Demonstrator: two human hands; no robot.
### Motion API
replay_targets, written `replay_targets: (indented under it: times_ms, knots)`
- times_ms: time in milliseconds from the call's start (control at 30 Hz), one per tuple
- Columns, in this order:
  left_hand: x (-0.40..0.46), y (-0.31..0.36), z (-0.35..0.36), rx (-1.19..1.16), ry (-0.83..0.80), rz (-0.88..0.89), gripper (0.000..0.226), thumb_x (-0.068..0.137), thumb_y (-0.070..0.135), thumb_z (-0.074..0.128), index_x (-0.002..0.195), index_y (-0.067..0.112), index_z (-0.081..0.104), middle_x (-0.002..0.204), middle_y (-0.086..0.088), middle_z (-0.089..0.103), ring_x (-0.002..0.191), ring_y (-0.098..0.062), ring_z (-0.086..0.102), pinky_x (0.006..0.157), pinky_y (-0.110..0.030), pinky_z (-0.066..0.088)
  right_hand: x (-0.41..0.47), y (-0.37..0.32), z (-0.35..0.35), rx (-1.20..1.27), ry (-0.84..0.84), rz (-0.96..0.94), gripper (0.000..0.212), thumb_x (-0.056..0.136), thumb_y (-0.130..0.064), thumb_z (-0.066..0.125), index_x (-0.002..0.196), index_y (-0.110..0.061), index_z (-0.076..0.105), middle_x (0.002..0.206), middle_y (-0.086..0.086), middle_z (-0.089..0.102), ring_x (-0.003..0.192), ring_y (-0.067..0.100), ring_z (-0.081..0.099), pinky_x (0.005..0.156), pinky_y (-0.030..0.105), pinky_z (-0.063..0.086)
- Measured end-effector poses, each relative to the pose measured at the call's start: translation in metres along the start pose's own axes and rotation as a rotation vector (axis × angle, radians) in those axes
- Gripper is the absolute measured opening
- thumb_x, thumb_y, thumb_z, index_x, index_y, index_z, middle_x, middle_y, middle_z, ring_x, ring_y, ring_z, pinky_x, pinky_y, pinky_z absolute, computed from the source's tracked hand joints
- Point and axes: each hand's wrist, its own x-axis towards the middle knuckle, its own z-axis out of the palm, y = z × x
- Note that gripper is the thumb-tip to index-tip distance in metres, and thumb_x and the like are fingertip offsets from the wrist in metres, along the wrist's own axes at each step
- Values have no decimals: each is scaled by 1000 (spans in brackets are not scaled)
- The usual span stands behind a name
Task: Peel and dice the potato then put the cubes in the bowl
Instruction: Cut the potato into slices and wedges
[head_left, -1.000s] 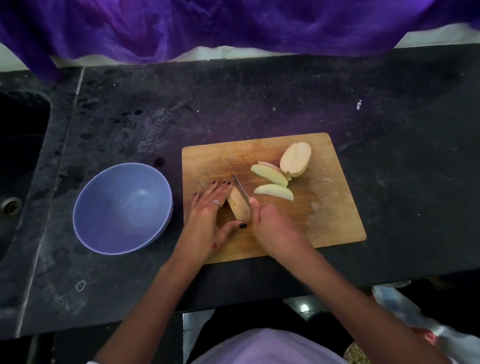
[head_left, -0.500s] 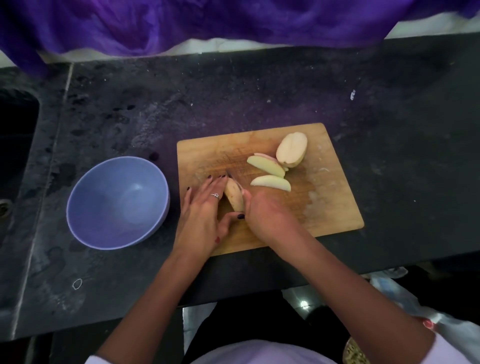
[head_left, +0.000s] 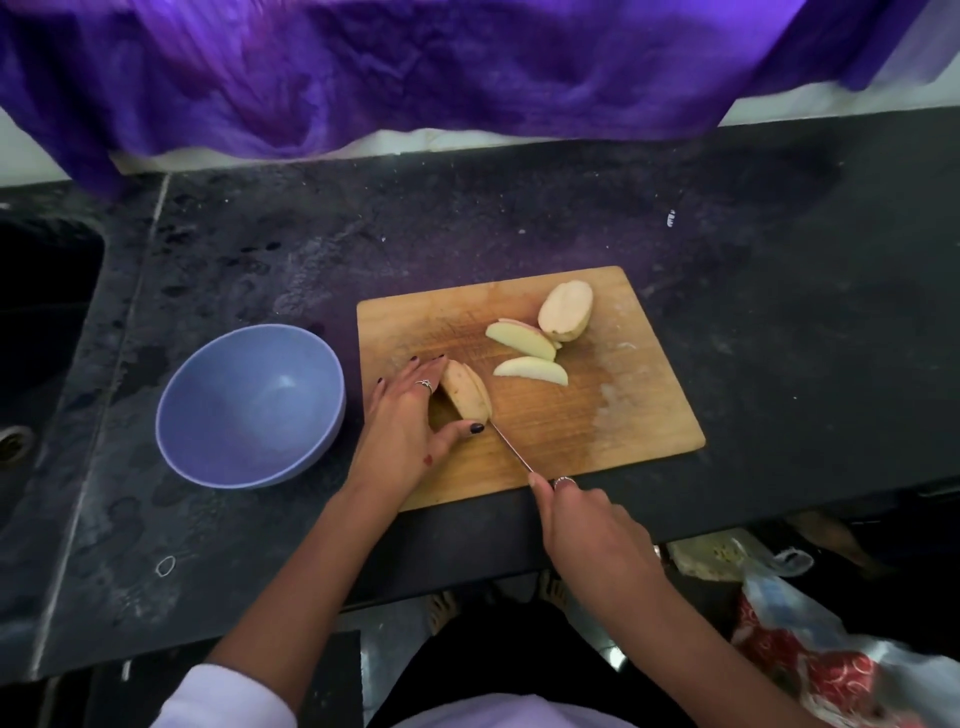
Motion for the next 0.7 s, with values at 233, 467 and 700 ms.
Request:
replay_targets:
  times_ms: [233, 467, 700]
  knots:
    - [-2, 1, -4, -5, -1, 0, 83, 81, 43, 70, 150, 21, 29, 156, 0, 30, 146, -12, 15, 121, -39, 9, 4, 11, -10, 100, -19, -13, 54, 100, -51, 12, 92, -15, 51, 97, 4, 59, 87, 24, 59, 69, 33, 40]
    - [-4, 0, -4, -19, 4, 10, 81, 82, 42, 71, 149, 19, 30, 155, 1, 30, 146, -12, 15, 121, -40, 10, 10, -1, -7, 334, 20, -20, 54, 99, -53, 15, 70, -18, 44, 72, 0, 50, 61, 16, 49, 60, 32, 41]
    - [-2, -1, -5, 16, -21, 16, 80, 84, 42, 68, 149, 21, 28, 156, 3, 29, 147, -10, 11, 121, -39, 4, 34, -19, -3, 367, 9, 66, 56, 100, -51, 16, 90, -12, 54, 84, 4, 58, 75, 20, 57, 67, 34, 46]
